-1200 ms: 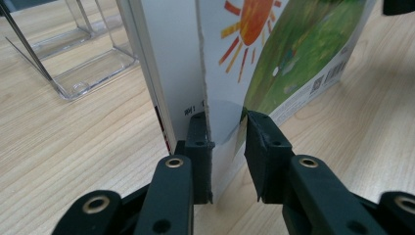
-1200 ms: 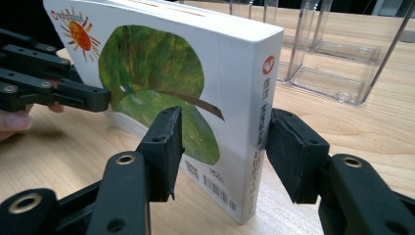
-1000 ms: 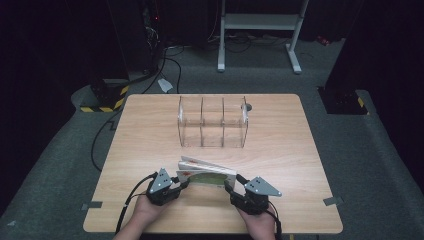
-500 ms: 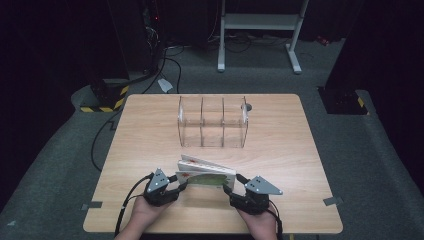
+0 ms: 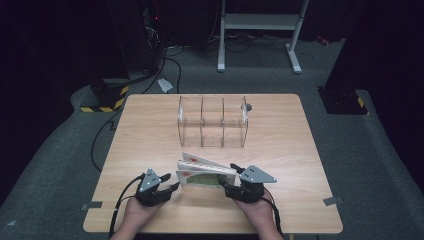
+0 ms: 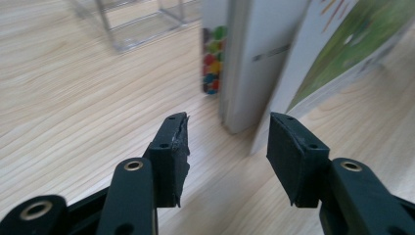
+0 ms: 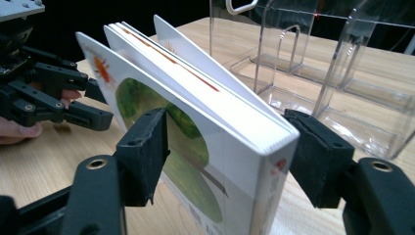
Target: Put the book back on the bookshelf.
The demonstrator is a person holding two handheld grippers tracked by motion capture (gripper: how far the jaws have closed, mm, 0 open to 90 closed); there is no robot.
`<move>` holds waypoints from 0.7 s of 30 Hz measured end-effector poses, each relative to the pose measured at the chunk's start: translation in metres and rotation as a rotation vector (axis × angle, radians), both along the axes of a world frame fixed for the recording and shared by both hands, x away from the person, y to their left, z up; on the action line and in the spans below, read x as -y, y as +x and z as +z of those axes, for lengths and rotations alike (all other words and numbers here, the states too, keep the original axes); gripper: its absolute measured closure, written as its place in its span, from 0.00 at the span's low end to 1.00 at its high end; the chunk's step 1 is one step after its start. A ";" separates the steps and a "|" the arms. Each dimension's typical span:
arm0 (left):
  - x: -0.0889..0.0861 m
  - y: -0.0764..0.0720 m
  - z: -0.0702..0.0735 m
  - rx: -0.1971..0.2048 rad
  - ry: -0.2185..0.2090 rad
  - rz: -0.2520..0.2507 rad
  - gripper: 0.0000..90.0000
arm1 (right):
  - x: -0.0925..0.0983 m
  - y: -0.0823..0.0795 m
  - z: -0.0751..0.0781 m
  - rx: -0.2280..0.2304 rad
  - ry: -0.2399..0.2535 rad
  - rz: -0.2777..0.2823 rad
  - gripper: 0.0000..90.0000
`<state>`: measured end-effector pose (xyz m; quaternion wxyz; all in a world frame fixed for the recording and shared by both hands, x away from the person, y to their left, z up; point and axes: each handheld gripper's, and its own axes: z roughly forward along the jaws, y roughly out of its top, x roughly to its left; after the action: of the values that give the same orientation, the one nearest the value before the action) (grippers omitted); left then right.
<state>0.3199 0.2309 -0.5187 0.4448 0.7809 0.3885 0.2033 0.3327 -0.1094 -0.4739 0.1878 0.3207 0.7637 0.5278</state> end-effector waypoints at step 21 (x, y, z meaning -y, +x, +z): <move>-0.027 0.015 -0.002 -0.008 0.098 0.172 0.53 | -0.006 -0.014 0.001 0.047 -0.034 0.067 0.83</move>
<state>0.3350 0.2581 -0.5210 0.3855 0.7664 0.4454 0.2561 0.3182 -0.1033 -0.4730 0.1934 0.2794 0.7784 0.5279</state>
